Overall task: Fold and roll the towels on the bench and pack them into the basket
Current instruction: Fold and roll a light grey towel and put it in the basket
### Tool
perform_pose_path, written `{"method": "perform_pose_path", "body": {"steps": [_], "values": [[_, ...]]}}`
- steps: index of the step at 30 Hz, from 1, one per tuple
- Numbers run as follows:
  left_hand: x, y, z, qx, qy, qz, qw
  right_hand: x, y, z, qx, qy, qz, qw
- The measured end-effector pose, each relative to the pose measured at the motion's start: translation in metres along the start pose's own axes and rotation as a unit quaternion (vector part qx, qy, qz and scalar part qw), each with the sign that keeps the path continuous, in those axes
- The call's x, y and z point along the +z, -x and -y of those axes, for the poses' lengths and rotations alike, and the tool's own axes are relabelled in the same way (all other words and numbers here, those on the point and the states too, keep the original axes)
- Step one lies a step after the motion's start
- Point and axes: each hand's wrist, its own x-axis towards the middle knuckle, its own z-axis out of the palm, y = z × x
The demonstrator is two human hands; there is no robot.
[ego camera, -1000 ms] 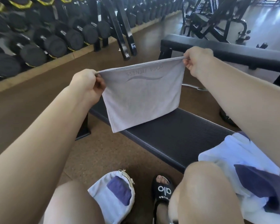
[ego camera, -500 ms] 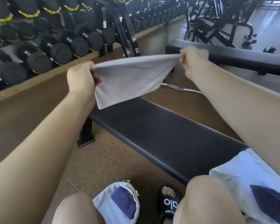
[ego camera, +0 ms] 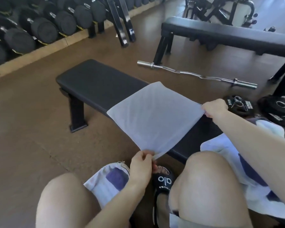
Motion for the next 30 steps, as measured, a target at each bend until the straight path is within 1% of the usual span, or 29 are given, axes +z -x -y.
{"method": "perform_pose_path", "body": {"steps": [1, 3, 6, 7, 9, 10, 12, 15, 17, 19, 21, 23, 25, 30], "values": [[-0.001, 0.000, 0.000, 0.004, -0.009, 0.008, 1.000, -0.004, 0.004, 0.003, -0.022, 0.057, 0.004, 0.998], [-0.009, 0.000, 0.000, 0.013, -0.048, 0.040, 0.998, -0.008, 0.010, 0.010, -0.066, 0.187, 0.030, 0.980], [-0.027, -0.007, -0.009, 0.002, -0.118, 0.118, 0.986, -0.008, 0.019, 0.020, -0.121, 0.290, 0.048, 0.948], [-0.034, -0.012, -0.014, -0.006, -0.133, 0.126, 0.983, -0.006, 0.022, 0.024, -0.136, 0.309, 0.040, 0.940], [-0.050, -0.030, -0.028, -0.015, -0.152, 0.086, 0.985, 0.001, 0.032, 0.035, -0.174, 0.331, 0.019, 0.927], [-0.058, -0.039, -0.037, -0.014, -0.153, 0.051, 0.987, 0.006, 0.035, 0.040, -0.198, 0.326, 0.015, 0.924], [-0.074, -0.062, -0.053, -0.010, -0.138, -0.006, 0.990, 0.021, 0.042, 0.052, -0.248, 0.280, 0.034, 0.927], [-0.091, -0.098, -0.074, -0.031, -0.084, -0.040, 0.995, 0.044, 0.046, 0.068, -0.284, 0.255, 0.090, 0.920], [-0.098, -0.119, -0.083, -0.045, -0.019, -0.040, 0.998, 0.057, 0.045, 0.078, -0.275, 0.253, 0.127, 0.919], [-0.105, -0.142, -0.082, -0.052, 0.038, -0.021, 0.998, 0.068, 0.040, 0.086, -0.255, 0.235, 0.164, 0.924], [-0.108, -0.158, -0.081, -0.058, 0.064, -0.022, 0.996, 0.077, 0.034, 0.093, -0.227, 0.213, 0.189, 0.931], [-0.105, -0.156, -0.086, -0.055, 0.054, -0.036, 0.996, 0.085, 0.027, 0.099, -0.200, 0.184, 0.202, 0.941], [-0.101, -0.150, -0.091, -0.054, 0.031, -0.048, 0.997, 0.093, 0.020, 0.103, -0.185, 0.155, 0.195, 0.951], [-0.096, -0.153, -0.089, -0.050, 0.015, -0.037, 0.998, 0.102, 0.006, 0.113, -0.178, 0.099, 0.163, 0.965]]}}
